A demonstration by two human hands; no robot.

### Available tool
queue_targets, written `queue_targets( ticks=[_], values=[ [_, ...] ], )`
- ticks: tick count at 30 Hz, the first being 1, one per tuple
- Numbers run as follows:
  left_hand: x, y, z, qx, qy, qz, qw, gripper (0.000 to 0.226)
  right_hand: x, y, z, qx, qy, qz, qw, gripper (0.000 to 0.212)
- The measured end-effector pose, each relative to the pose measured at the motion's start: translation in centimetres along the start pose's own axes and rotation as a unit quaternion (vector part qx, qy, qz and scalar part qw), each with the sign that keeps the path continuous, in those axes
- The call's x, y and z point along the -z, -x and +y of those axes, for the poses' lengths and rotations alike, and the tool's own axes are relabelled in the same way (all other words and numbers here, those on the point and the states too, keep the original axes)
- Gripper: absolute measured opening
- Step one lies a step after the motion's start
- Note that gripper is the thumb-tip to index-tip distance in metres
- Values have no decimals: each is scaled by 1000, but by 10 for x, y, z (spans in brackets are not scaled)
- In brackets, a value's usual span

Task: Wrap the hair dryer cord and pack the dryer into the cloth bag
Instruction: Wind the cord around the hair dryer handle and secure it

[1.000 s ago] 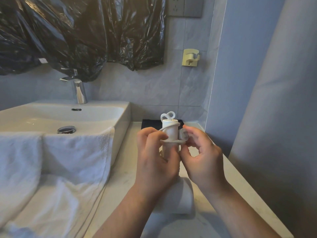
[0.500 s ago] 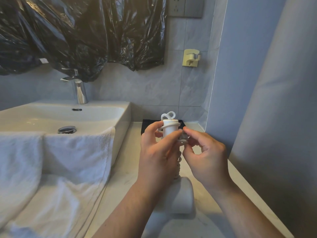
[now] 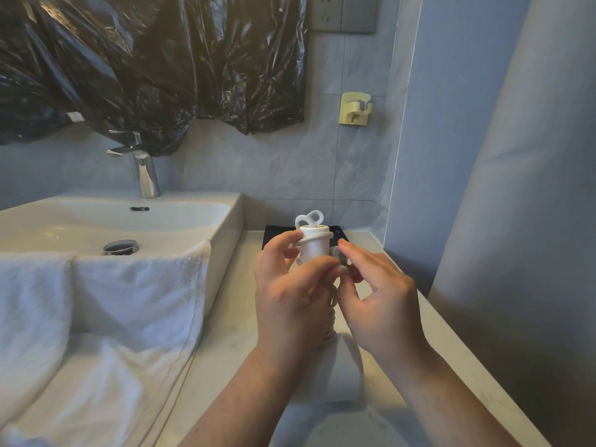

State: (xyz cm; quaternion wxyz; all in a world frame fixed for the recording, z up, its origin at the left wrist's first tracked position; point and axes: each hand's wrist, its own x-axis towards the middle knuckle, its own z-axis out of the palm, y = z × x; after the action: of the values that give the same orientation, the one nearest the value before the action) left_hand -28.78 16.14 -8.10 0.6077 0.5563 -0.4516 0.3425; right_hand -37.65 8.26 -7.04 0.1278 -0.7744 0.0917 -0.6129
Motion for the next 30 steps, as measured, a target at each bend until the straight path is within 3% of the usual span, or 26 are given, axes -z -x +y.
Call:
queue_targets(
  ticks=[2, 4, 8, 16, 19, 23, 27, 30],
  values=[
    [1, 1, 0, 14, 2, -8, 1000, 11, -1, 2, -3, -102, -74, -1, 992, 39],
    [2, 2, 1, 26, 10, -16, 999, 14, -1, 2, -4, -195, -196, -15, 961, 34],
    [4, 1, 0, 43, 33, -30, 998, 9, 1, -1, -3, -256, -335, -23, 907, 29],
    [6, 0, -1, 44, 38, -49, 997, 23, -6, 6, 1, -181, -174, -40, 967, 28],
    [6, -1, 0, 52, 55, -57, 996, 33, -6, 9, 3, -181, -183, -34, 966, 26],
    [6, -1, -1, 68, 77, -59, 993, 26, -1, 6, 3, -183, -216, -58, 957, 40],
    [5, -2, -4, 49, 56, -57, 996, 21, 2, 1, 8, -151, -203, -77, 964, 13],
    [4, -2, -4, 46, 49, -56, 996, 18, 4, -3, 9, -149, -213, -86, 962, 13]
  ],
)
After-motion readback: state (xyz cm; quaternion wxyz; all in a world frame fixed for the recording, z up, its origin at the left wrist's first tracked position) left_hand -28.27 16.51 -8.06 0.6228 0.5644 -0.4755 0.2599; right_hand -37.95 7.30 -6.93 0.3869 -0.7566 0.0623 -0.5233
